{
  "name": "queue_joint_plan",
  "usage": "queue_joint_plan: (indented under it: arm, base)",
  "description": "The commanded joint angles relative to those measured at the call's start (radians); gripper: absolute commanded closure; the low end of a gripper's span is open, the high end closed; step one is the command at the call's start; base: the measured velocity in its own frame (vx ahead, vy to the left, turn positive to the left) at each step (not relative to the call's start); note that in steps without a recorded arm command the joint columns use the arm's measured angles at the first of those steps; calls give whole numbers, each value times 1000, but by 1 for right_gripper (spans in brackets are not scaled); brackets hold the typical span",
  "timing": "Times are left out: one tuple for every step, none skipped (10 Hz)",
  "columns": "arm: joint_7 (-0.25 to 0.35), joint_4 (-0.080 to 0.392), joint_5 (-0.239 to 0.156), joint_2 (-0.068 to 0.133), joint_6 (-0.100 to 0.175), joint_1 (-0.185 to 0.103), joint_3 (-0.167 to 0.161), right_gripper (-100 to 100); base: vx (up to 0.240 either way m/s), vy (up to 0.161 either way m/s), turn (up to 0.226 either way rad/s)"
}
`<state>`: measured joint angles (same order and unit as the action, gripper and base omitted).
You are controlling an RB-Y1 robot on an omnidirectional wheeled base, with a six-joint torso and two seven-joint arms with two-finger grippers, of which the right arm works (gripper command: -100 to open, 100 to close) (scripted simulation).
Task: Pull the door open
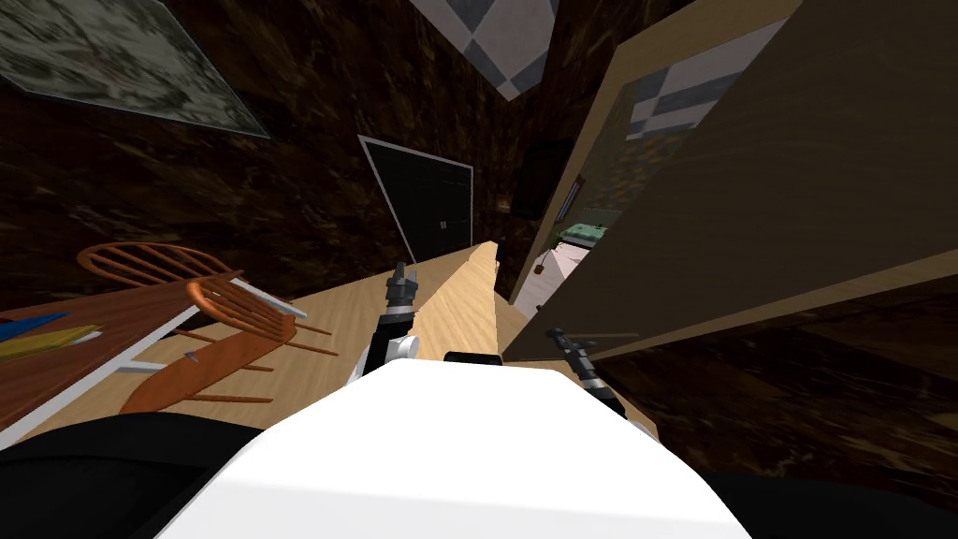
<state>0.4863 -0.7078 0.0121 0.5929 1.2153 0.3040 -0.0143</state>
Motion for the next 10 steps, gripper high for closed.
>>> queue_joint_plan:
  arm:
    - [1,10,2,4,11,-4,0,100]
    - [2,17,3,5,17,-7,0,100]
    - [4,25,4,7,23,-10,-1,100]
    - [5,33,6,9,29,-13,-1,100]
    - [7,41,7,10,36,-16,-2,100]
    - [8,45,8,11,39,-18,-2,100]
    - [9,52,9,13,45,-21,-3,100]
    - [10,59,10,15,51,-24,-3,100]
    - [12,66,12,16,56,-27,-4,100]
    - [13,72,13,17,61,-29,-4,100]
  base:
    - [-204,-65,141]
    - [-202,-64,137]
    - [-194,-83,149]
    - [-174,-70,148]
    - [-191,-76,185]
    - [-191,-75,123]
    - [-176,-73,115]
    - [-207,-23,150]
    - [-183,-59,125]
    - [-166,-77,121]
